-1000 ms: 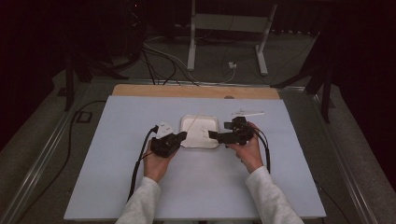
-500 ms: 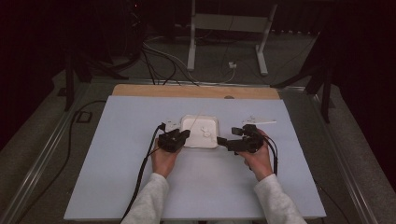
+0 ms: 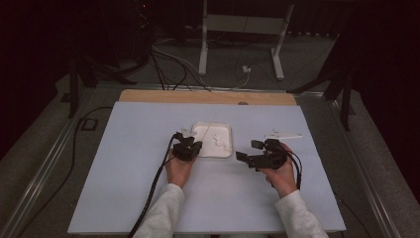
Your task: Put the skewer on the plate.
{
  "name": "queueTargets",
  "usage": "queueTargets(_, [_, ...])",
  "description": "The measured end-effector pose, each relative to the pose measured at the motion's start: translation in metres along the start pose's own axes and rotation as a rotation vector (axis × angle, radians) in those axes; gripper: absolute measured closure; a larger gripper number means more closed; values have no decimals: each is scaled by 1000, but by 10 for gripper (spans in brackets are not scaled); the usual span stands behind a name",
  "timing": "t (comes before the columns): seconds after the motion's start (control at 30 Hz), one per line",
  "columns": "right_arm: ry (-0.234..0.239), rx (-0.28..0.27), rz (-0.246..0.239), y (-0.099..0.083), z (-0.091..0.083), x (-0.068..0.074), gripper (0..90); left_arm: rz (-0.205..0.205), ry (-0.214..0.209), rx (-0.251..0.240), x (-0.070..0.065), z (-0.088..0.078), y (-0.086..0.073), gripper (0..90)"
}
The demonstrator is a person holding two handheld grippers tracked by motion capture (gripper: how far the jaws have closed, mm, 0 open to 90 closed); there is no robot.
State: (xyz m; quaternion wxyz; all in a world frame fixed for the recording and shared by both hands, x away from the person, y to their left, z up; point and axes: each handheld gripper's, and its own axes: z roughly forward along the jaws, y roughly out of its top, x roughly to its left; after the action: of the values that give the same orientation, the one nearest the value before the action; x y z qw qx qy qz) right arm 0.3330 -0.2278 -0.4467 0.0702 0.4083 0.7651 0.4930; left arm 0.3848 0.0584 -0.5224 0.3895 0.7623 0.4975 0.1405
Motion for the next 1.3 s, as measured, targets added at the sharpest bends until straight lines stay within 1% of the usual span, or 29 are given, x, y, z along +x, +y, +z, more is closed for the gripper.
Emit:
queueTargets(0.03, [2,-1,-3,0,0,0,98,1,7,1,0,1,0,890])
queueTargets(0.07, [4,-2,-6,0,0,0,98,0,4,4,0,2,-1,887])
queueTargets(0.13, [4,-5,-5,1,0,0,98,3,-2,4,0,2,-1,841])
queueTargets(0.17, [5,-5,-4,0,0,0,99,2,-1,4,0,2,-1,795])
queueTargets(0.27, [4,-2,-1,0,-1,-1,99,-13,-18,-13,2,-2,0,668])
queueTargets(0.3, [6,-3,-3,0,-1,-1,98,-23,-32,-27,3,-4,1,626])
queueTargets(0.37, [1,-4,-9,-1,-3,-1,98,-36,-42,-49,5,-10,2,540])
queueTargets(0.4, [-1,-4,-11,-1,-3,-1,98,-45,-57,-57,7,-13,4,499])
queueTargets(0.43, [-1,-5,-11,-1,-4,-1,98,-52,-72,-67,8,-16,5,439])
queueTargets(0.47, [-2,-8,-13,-2,-5,-1,98,-50,-81,-79,9,-20,5,383])
queueTargets(0.5, [-3,-7,-8,-2,-5,-1,98,-46,-81,-95,10,-24,6,346])
queueTargets(0.57, [-7,-9,-13,-3,-7,-2,98,-50,-91,-119,13,-33,8,236])
queueTargets(0.6, [-10,-8,-16,-4,-7,-3,98,-54,-112,-133,15,-38,9,190])
queueTargets(0.63, [-10,-6,-14,-5,-7,-3,98,-52,-121,-156,16,-44,10,164])
queueTargets(0.67, [-10,-5,-15,-6,-8,-3,98,-49,-131,-179,18,-50,10,161])
queueTargets(0.73, [-16,-7,-18,-8,-10,-4,92,-43,-151,-219,20,-64,10,87])
queueTargets(0.8, [-18,-7,-21,-10,-12,-5,85,-21,-150,-249,22,-77,11,29])
queueTargets(0.9, [-31,-7,-30,-14,-16,-6,76,15,-143,-274,26,-97,9,11])
queueTargets(1.0, [-44,-11,-39,-20,-21,-8,71,41,-146,-306,30,-114,6,7])
queueTargets(1.03, [-46,-12,-37,-23,-23,-8,68,51,-147,-315,31,-119,5,7])
queueTargets(1.1, [-53,-12,-39,-27,-27,-8,45,71,-163,-335,34,-128,2,7])
queueTargets(1.13, [-63,-12,-44,-29,-28,-9,38,85,-162,-344,36,-132,0,8])
queueTargets(1.23, [-75,-17,-59,-36,-32,-9,30,119,-154,-361,43,-144,-8,7])
queueTargets(1.3, [-79,-21,-62,-40,-34,-10,25,140,-137,-375,48,-151,-16,8])
